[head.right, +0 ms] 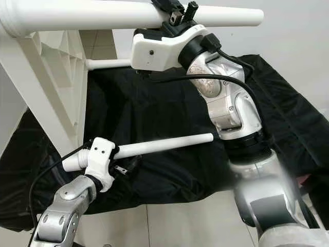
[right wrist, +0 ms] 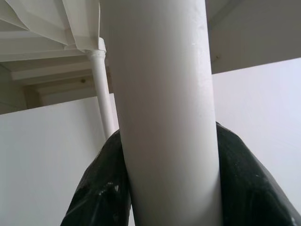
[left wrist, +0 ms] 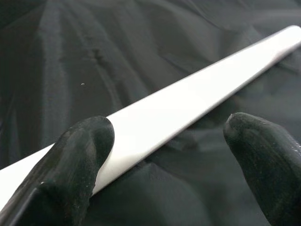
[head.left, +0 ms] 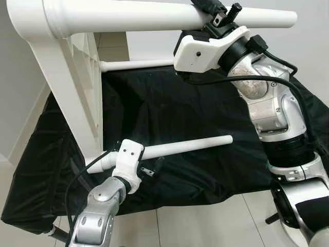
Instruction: Building children table
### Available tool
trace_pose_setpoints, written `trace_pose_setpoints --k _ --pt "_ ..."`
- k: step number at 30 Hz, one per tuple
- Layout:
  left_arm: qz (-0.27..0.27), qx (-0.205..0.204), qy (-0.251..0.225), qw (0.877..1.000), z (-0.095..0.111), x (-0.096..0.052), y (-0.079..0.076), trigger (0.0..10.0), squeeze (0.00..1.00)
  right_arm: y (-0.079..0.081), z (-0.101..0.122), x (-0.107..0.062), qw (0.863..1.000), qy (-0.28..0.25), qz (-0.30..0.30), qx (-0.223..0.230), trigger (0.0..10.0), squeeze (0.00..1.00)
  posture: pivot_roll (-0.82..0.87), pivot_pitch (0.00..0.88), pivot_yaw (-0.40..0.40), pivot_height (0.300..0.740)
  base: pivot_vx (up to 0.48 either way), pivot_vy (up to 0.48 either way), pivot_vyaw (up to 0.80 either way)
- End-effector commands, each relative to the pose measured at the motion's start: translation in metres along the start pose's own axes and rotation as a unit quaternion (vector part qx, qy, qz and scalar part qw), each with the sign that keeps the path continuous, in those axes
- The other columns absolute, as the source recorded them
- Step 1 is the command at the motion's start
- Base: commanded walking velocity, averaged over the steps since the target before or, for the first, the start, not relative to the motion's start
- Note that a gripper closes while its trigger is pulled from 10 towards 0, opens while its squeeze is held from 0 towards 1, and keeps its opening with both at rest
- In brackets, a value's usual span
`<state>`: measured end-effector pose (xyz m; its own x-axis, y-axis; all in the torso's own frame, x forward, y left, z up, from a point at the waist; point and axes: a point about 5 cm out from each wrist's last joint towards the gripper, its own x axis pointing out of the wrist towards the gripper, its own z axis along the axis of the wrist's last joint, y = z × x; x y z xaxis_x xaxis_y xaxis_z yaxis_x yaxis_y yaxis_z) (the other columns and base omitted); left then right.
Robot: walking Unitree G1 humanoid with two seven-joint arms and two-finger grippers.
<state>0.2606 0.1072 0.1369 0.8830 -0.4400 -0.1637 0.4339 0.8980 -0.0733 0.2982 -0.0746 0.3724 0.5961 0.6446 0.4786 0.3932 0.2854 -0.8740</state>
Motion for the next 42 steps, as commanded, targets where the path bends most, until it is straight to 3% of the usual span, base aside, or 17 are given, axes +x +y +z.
trace_pose_setpoints --k 1,2,4,7,8,11,14,19,21,22,28,31,40,42 --pt "0.141 -0.028 0.03 0.989 -0.008 -0.007 0.024 10.0 0.0 0.006 0.001 -0.004 1.0 0.003 0.009 0.03 0.0 0.0 -0.05 0.087 0.066 0.74 0.0 0.0 0.0" --pt "0.148 -0.055 0.032 0.987 -0.006 -0.009 0.025 10.0 0.0 0.007 0.0 -0.005 0.999 0.008 0.009 0.032 0.0 0.0 -0.06 0.09 0.07 0.74 0.0 0.0 0.0" --pt "0.149 -0.067 0.031 0.986 -0.002 -0.01 0.025 10.0 0.0 0.007 0.0 -0.006 0.999 0.01 0.01 0.034 0.0 0.0 -0.06 0.092 0.072 0.74 0.0 0.0 0.0" --pt "-0.003 -0.028 0.004 1.0 0.016 -0.022 -0.008 10.0 0.0 0.008 -0.001 -0.01 0.999 0.022 0.012 0.038 0.0 0.0 -0.06 0.095 0.072 0.74 0.0 0.0 0.0" --pt "-0.003 -0.028 0.004 1.0 0.016 -0.022 -0.008 10.0 0.0 0.008 -0.001 -0.01 0.999 0.022 0.012 0.038 0.0 0.0 -0.06 0.095 0.072 0.74 0.0 0.0 0.0" --pt "-0.111 -0.034 0.065 0.991 -0.002 -0.042 -0.028 10.0 0.0 0.011 -0.001 -0.012 0.998 0.032 0.016 0.043 0.0 0.0 -0.06 0.1 0.069 0.74 0.0 0.0 0.0" --pt "-0.139 -0.067 0.098 0.983 -0.007 -0.053 -0.031 10.0 0.0 0.012 -0.001 -0.013 0.998 0.035 0.018 0.046 0.0 0.0 -0.06 0.103 0.068 0.74 0.0 0.0 0.0" --pt "-0.136 -0.107 0.124 0.977 -0.005 -0.059 -0.029 10.0 0.0 0.014 -0.001 -0.014 0.998 0.037 0.021 0.048 0.0 0.0 -0.05 0.11 0.059 0.74 0.0 0.0 0.0" --pt "-0.107 -0.12 0.127 0.979 -0.006 -0.055 -0.025 10.0 0.0 0.014 0.0 -0.014 0.998 0.036 0.022 0.05 0.0 0.0 -0.05 0.11 0.059 0.74 0.0 0.0 0.0" --pt "-0.048 -0.155 0.121 0.979 -0.004 -0.044 -0.015 10.0 0.0 0.016 0.002 -0.013 0.998 0.034 0.023 0.056 0.0 0.0 -0.05 0.111 0.057 0.74 0.0 0.0 0.0" --pt "-0.007 -0.184 0.083 0.979 0.01 -0.029 -0.007 10.0 0.0 0.016 0.003 -0.013 0.997 0.035 0.021 0.058 0.0 0.0 -0.05 0.111 0.059 0.74 0.0 0.0 0.0" --pt "0.023 -0.219 0.085 0.972 0.012 -0.019 0.002 10.0 0.0 0.015 0.003 -0.014 0.997 0.04 0.015 0.062 0.0 0.0 -0.06 0.113 0.066 0.74 0.0 0.0 0.0" --pt "0.072 -0.272 0.097 0.955 0.009 -0.008 0.013 10.0 0.0 0.01 0.003 -0.016 0.996 0.052 0.002 0.071 0.0 0.0 -0.07 0.118 0.077 0.74 0.0 0.0 0.0" --pt "0.083 -0.31 0.088 0.943 0.01 -0.001 0.012 10.0 0.0 0.008 0.003 -0.017 0.994 0.064 -0.011 0.087 0.0 0.0 -0.07 0.127 0.083 0.74 0.0 0.0 0.0"
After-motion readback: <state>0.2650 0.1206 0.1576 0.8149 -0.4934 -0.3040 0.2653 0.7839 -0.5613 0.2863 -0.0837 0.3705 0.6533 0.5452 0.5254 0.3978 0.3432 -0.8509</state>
